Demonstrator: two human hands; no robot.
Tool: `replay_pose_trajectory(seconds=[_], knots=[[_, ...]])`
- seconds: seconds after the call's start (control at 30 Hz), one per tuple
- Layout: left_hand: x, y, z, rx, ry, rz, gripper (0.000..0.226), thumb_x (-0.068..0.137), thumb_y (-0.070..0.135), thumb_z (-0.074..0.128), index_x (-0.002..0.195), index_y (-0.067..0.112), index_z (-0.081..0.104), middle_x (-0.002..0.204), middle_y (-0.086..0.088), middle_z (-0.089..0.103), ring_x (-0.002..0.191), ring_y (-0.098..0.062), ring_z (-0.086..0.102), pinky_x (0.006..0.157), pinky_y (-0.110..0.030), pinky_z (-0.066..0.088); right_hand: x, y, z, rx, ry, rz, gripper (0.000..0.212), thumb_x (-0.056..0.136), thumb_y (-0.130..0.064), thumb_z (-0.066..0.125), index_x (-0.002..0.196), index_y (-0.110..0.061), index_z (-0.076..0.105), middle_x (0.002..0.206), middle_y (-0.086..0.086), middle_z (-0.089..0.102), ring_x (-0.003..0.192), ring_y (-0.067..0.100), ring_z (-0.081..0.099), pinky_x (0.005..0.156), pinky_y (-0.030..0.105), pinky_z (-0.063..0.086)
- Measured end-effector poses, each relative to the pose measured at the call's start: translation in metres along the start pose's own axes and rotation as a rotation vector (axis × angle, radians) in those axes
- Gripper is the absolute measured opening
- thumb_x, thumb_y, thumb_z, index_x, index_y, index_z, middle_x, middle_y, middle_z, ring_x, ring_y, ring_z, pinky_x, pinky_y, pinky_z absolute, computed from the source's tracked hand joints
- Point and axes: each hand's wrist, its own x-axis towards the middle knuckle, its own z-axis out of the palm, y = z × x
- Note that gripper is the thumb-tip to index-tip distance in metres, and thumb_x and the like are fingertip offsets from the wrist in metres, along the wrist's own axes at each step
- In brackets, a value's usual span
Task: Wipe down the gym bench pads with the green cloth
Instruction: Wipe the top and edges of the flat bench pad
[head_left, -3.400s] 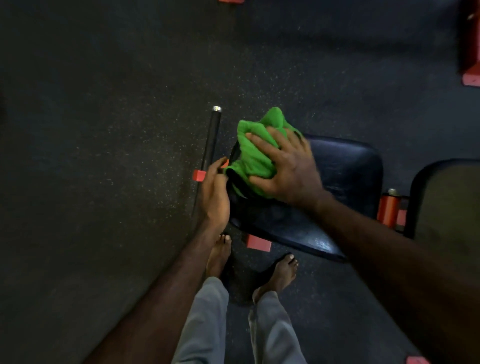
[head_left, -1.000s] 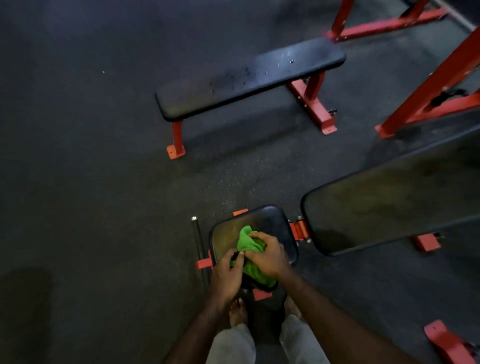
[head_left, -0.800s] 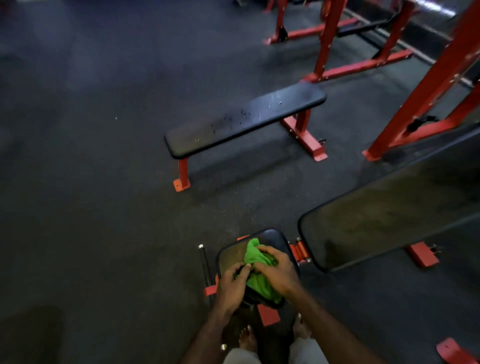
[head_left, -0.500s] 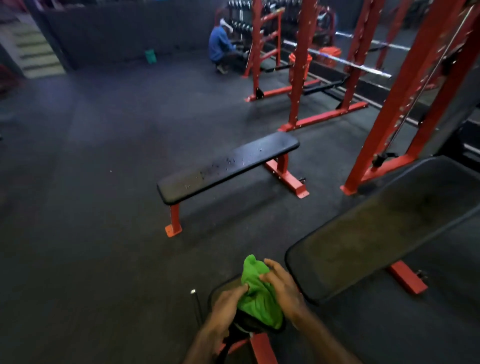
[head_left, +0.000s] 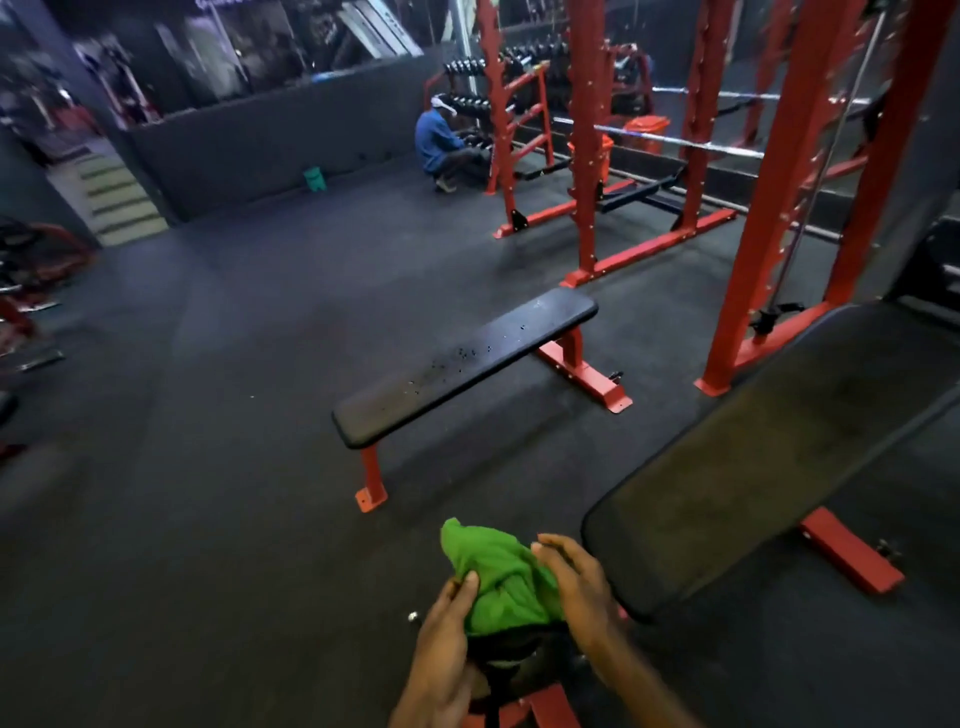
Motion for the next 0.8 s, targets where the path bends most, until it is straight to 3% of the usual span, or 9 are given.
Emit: replay_pose_trajectory(seconds=[0.1,0.2,0.47,0.63,0.8], knots=[[-0.003,0.014,-0.007,-0.039,0.040,0.040,0.032,0.098,0.013,0.060,0.128,0.000,0.065,0.121,-0.029,0.070,0.118,-0.048,0.065,0.113,-0.064,0.041,-0.003,-0.006,0.008,-0.033,-0.050,-0.009,0.008,0.093,-0.026,0.077,0.093,-0.018,0.079,0.090,-0.006,0.079,0.085,0.002,0.070,0.074,0.014,0.050],[-0.008,0.033,-0.026,-0.083,0.051,0.092,0.032,0.098,0.009,0.060,0.129,-0.001,0.063,0.122,-0.028,0.070,0.118,-0.047,0.065,0.112,-0.062,0.043,-0.007,-0.016,0.031,-0.062,-0.128,-0.052,0.007,0.094,-0.013,0.073,0.090,-0.011,0.079,0.081,-0.007,0.078,0.077,0.001,0.069,0.069,0.014,0.050],[-0.008,0.075,-0.100,-0.133,0.110,0.173,0.035,0.096,0.006,0.064,0.131,-0.001,0.061,0.124,-0.027,0.070,0.119,-0.047,0.065,0.109,-0.065,0.045,-0.015,-0.025,0.123,-0.093,-0.237,-0.061,0.010,0.094,-0.010,0.073,0.092,-0.001,0.078,0.081,0.002,0.075,0.071,0.000,0.064,0.066,0.016,0.051],[0.001,0.110,-0.186,-0.127,0.161,0.208,0.033,0.094,0.007,0.067,0.126,-0.001,0.063,0.121,-0.026,0.071,0.118,-0.048,0.065,0.107,-0.064,0.047,-0.029,-0.017,0.220,-0.154,-0.279,-0.062,0.007,0.091,-0.013,0.076,0.085,-0.011,0.079,0.075,-0.004,0.075,0.067,-0.003,0.064,0.064,0.015,0.051],[0.010,0.148,-0.276,-0.125,0.144,0.200,0.037,0.095,0.011,0.068,0.129,0.001,0.062,0.123,-0.024,0.071,0.118,-0.045,0.066,0.108,-0.062,0.047,-0.051,-0.007,0.320,-0.141,-0.238,-0.052,0.008,0.092,-0.013,0.076,0.085,-0.009,0.078,0.071,-0.005,0.073,0.062,-0.005,0.061,0.058,0.014,0.049]])
